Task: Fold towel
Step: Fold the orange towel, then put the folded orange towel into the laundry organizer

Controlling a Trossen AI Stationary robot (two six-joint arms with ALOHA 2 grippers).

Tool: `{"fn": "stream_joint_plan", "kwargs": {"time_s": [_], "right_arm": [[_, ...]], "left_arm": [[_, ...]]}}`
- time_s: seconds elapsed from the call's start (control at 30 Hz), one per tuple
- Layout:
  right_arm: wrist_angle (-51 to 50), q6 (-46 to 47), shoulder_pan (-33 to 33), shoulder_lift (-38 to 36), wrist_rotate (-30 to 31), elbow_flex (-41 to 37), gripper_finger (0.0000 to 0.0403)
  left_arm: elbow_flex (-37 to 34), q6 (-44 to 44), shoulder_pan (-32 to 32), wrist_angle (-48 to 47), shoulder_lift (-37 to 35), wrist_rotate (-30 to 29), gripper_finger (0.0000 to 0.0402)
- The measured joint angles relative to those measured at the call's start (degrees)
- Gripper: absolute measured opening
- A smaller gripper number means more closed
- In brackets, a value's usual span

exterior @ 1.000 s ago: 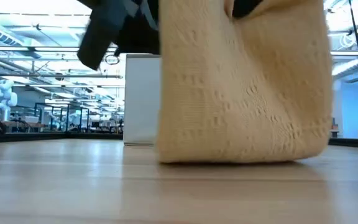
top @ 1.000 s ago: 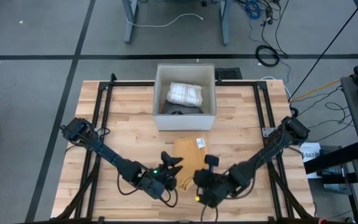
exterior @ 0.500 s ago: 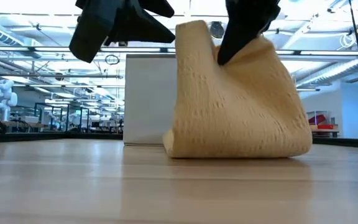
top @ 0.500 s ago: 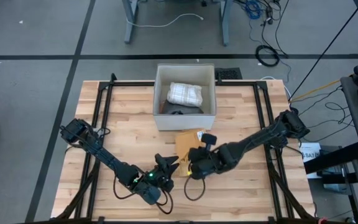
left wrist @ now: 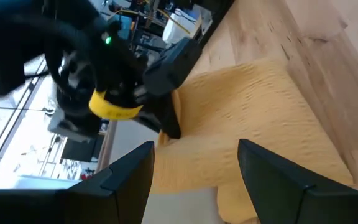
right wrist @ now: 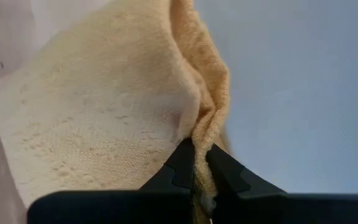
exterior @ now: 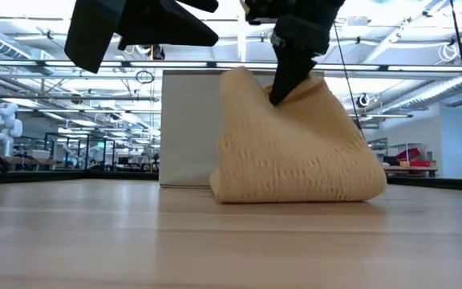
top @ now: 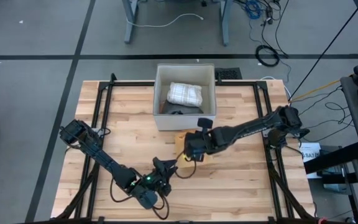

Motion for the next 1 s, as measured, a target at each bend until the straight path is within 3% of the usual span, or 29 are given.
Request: {"fn": "stream_joint_plan", "kwargs": {"time_s": [0.33, 0.47, 0.73, 1.0], "right_arm": [[2.8, -6.9, -5.9, 0.8, -4.2, -4.2, 0.0022], [7.3, -8.5, -6.5, 0.7, -5.7, -7.7, 0.0067], [4.7, -7.7, -6.1, -0.3, -2.7, -8.3, 0.0189], [2.4, -5.8, -6.0, -5.2, -2.0, -8.3, 0.0208]], "left_arm": [[0.0, -1.6, -0.2, -0.1, 0.0, 0.0, 0.0238], [0.0, -2.6, -0.5, -0.3, 0.0, 0.2, 0.0238], [0.0, -3.8, -0.4, -0.6, 0.0, 4.7, 0.0238], [0.0, -6.5, 0.6, -0.5, 0.0, 8.9, 0.0238]]}}
